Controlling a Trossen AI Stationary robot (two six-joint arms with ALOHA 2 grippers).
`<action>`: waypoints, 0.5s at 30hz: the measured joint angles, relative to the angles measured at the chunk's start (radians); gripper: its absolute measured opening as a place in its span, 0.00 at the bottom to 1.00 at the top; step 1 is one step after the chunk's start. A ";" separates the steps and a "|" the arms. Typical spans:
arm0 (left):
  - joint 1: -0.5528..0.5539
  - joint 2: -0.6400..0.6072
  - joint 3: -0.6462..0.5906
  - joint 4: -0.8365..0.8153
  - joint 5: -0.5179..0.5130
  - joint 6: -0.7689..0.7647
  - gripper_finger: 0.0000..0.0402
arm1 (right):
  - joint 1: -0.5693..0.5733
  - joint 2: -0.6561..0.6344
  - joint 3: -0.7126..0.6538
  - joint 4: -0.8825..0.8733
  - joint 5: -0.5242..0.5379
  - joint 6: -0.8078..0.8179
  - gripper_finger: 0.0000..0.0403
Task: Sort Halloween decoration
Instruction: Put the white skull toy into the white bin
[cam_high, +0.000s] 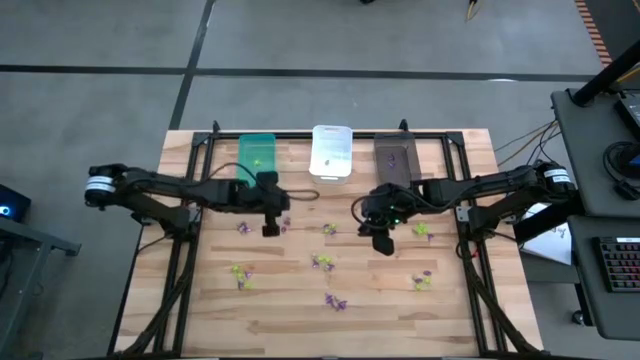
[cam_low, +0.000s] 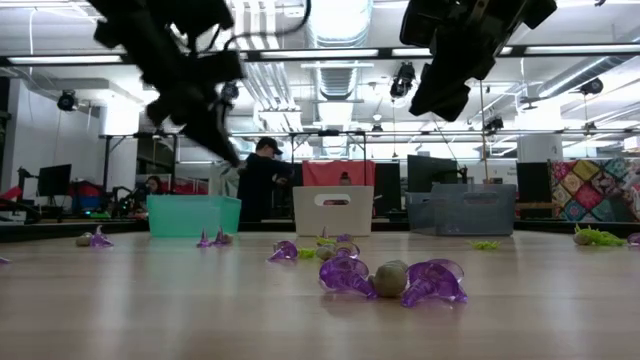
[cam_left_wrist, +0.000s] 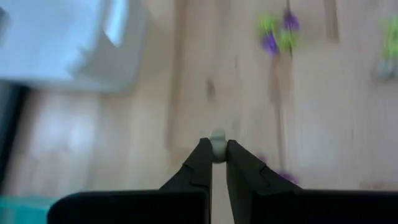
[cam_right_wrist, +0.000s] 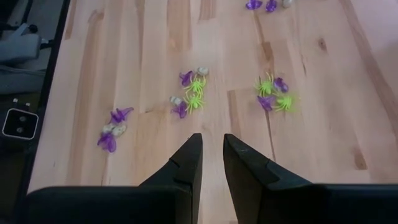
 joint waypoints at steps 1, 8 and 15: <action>0.011 -0.008 0.020 0.000 0.000 0.014 0.00 | 0.000 0.000 0.000 -0.008 0.000 0.007 0.14; 0.099 0.051 0.197 0.008 0.007 0.141 0.00 | 0.002 -0.002 0.000 -0.135 0.000 0.043 0.14; 0.226 0.227 0.364 0.046 0.105 0.251 0.00 | 0.002 -0.020 0.000 -0.206 0.000 0.002 0.14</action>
